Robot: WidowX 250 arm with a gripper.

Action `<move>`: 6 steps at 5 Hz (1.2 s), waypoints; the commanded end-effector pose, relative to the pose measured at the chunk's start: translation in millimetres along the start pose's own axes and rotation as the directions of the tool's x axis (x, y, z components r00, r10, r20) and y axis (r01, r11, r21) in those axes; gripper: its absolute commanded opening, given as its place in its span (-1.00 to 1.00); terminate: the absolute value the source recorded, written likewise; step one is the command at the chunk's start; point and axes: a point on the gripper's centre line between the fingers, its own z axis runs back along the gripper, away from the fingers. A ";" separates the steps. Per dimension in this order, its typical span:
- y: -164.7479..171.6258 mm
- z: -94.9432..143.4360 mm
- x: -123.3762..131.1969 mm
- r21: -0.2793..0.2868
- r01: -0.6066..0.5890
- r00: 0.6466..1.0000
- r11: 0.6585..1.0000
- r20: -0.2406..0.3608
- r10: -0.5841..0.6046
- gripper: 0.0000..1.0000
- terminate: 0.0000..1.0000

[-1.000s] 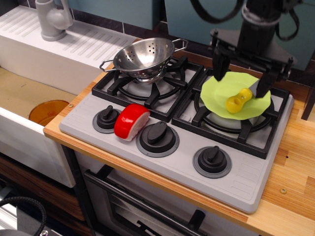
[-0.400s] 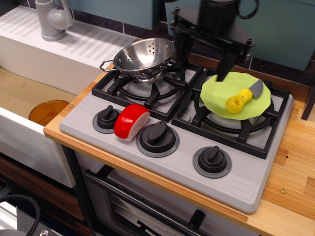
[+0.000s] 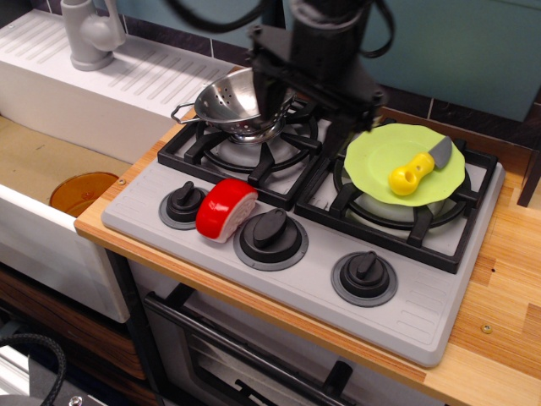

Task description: End effector transition from object to object

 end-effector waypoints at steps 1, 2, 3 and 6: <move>16.3 2.5 -14.2 0.030 -0.019 0.997 0.999 0.069 0.017 1.00 -1.00; 21.6 -15.4 -25.9 0.019 -0.026 0.995 0.999 0.096 0.024 1.00 -1.00; 25.3 -28.2 -29.6 0.013 -0.023 0.993 1.000 0.117 0.021 1.00 -1.00; 33.7 -62.6 -32.2 -0.005 -0.008 0.984 1.000 0.178 0.009 1.00 -1.00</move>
